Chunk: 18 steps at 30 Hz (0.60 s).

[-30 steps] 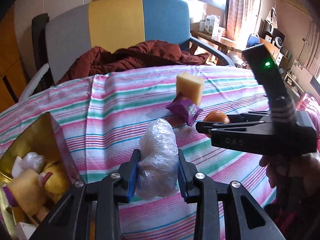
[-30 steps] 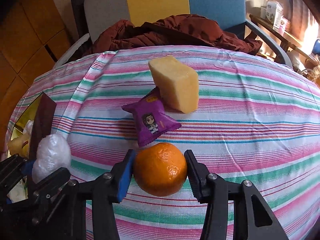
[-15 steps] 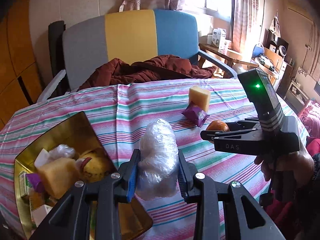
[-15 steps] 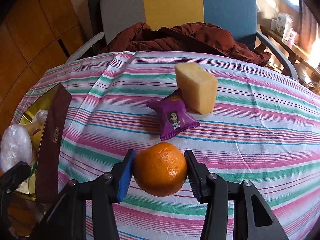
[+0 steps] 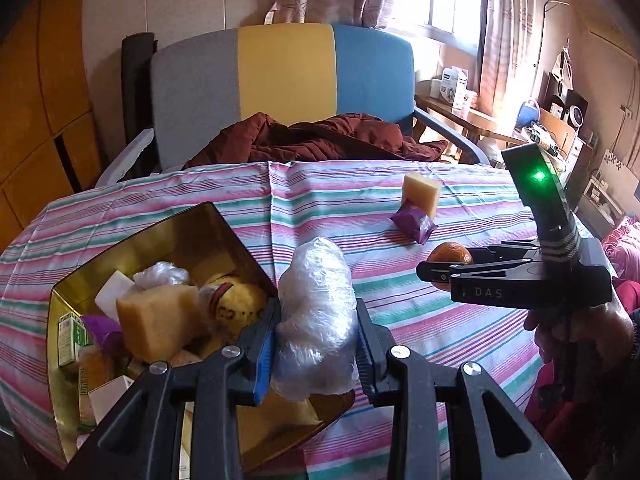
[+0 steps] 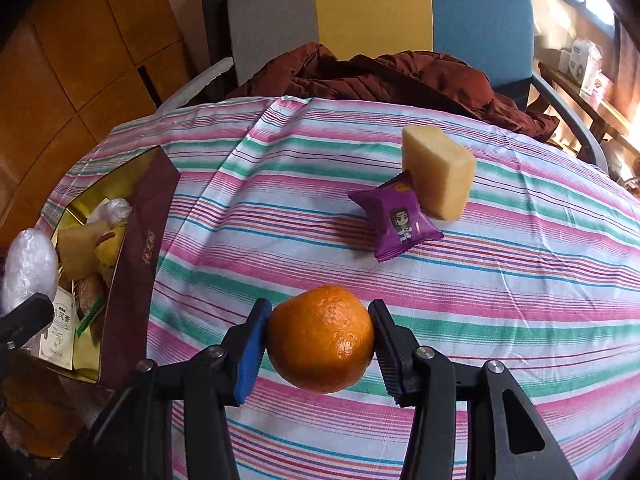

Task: Organize objects
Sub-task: 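Carry white bag into tray with left tool while right tool drops orange there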

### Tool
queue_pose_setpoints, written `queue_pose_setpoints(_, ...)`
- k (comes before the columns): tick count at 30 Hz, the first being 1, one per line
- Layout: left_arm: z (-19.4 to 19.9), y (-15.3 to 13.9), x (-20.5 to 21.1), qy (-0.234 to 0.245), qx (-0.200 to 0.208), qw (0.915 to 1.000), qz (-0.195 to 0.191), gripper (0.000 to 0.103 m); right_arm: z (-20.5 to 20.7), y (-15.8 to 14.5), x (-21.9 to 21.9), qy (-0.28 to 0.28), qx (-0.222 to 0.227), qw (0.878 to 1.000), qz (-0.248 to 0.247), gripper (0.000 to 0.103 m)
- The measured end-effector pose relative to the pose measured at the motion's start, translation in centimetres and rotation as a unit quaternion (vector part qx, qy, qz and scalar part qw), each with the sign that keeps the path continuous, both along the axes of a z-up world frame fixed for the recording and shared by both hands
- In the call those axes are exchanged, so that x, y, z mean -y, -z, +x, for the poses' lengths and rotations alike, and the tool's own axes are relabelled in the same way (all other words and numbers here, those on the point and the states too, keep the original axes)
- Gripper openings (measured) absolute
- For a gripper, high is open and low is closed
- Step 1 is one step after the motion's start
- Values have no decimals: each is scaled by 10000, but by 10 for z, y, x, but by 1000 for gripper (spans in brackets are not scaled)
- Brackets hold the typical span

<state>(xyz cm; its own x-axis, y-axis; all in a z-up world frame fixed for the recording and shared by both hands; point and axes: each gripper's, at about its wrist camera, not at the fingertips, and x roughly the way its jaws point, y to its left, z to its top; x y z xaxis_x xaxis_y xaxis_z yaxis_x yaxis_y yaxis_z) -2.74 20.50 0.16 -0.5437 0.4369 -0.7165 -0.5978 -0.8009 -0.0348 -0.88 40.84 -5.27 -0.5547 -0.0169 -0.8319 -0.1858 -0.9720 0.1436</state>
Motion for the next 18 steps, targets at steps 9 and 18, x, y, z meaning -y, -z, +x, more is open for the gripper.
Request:
queue_pose_setpoints(9, -4, 3, 36, -252, 121, 9995, 136, 34, -1, -16, 43, -239, -185, 9993, -217, 50)
queue_pose_setpoints(18, -20, 5, 119, -1089, 205, 9934, 309, 34, -18, -39, 100, -722, -468, 9953, -450, 50)
